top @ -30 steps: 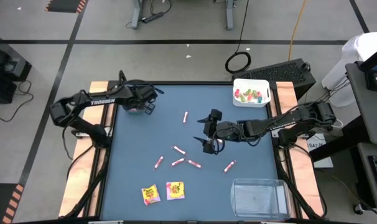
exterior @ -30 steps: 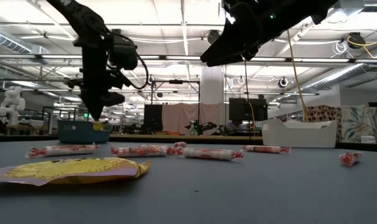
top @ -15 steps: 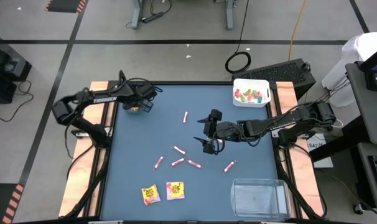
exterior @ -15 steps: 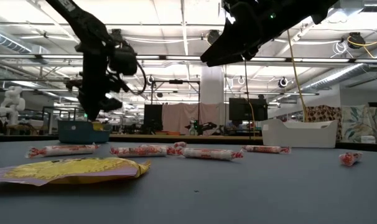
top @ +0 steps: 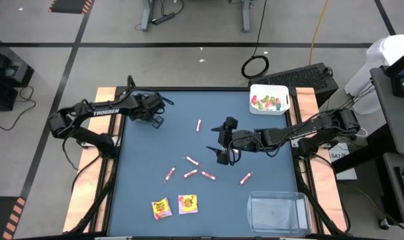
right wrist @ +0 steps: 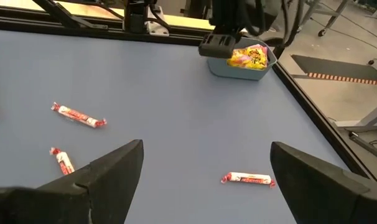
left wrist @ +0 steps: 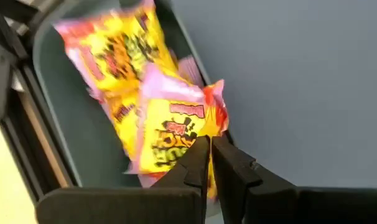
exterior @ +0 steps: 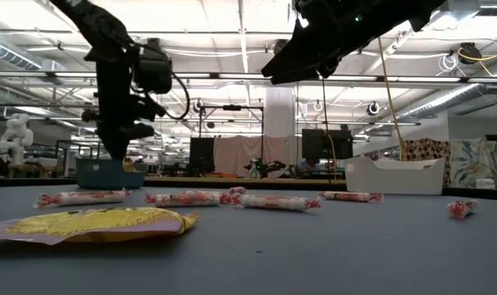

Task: Sort candy
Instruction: Put the yellow candy pack into the blue bin

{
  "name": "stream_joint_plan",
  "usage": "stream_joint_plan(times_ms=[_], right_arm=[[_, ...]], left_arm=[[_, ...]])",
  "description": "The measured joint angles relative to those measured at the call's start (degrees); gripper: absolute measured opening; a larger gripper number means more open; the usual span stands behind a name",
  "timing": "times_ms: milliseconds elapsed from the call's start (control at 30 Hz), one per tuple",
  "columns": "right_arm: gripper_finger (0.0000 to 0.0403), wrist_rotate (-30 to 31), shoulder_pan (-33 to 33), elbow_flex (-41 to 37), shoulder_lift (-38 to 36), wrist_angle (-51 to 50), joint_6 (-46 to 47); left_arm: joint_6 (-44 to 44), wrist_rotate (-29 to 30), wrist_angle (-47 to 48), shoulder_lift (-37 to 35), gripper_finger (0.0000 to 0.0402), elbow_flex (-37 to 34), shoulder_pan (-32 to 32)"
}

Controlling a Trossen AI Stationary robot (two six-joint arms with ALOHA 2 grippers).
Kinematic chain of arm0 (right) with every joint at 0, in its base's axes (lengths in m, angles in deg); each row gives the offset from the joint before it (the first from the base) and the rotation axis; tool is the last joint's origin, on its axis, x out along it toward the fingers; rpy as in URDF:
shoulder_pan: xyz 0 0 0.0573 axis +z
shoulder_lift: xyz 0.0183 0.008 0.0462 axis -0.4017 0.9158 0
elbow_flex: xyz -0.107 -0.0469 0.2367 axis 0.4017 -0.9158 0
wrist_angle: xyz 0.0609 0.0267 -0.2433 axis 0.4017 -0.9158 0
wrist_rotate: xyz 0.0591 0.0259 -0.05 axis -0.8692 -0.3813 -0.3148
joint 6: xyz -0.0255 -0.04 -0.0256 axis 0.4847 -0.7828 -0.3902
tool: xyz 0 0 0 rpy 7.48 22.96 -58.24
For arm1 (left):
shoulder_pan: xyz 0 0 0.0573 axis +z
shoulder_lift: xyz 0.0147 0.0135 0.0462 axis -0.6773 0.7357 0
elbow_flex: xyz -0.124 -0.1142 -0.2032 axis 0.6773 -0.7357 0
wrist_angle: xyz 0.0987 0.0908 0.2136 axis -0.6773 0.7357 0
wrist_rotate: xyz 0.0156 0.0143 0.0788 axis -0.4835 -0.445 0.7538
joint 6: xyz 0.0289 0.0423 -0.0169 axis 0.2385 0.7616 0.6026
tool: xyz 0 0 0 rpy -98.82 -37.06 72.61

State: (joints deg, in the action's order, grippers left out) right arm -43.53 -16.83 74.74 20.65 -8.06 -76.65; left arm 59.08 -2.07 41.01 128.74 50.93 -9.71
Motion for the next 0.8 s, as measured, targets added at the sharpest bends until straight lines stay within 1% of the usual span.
stream_joint_plan(times_ms=[133,267,433,567,733,800], right_arm=[[0.0341,0.00,0.00,0.00,0.00,0.00,0.00],[0.0341,0.00,0.00,0.00,0.00,0.00,-0.06],[0.0341,0.00,0.00,0.00,0.00,0.00,-0.04],[0.0341,-0.38,0.03,0.00,0.00,-0.48,0.40],[0.0341,-10.19,0.67,0.00,0.00,-0.96,2.08],[0.0341,-13.03,1.49,0.00,0.00,-0.87,2.78]], left_arm=[[-1.05,1.48,-2.83,0.02,0.0028,-2.51,1.08],[-1.12,1.77,-3.09,0.00,0.0028,-2.69,1.30],[-1.42,1.64,-3.12,-1.64,0.0028,-1.69,0.09],[-1.48,1.47,-2.87,-4.56,0.0028,-1.34,-1.68],[-1.61,1.16,-2.55,-10.05,0.0028,-1.34,-5.73],[-2.12,0.60,-2.74,-12.44,0.0028,-1.34,-8.24]])
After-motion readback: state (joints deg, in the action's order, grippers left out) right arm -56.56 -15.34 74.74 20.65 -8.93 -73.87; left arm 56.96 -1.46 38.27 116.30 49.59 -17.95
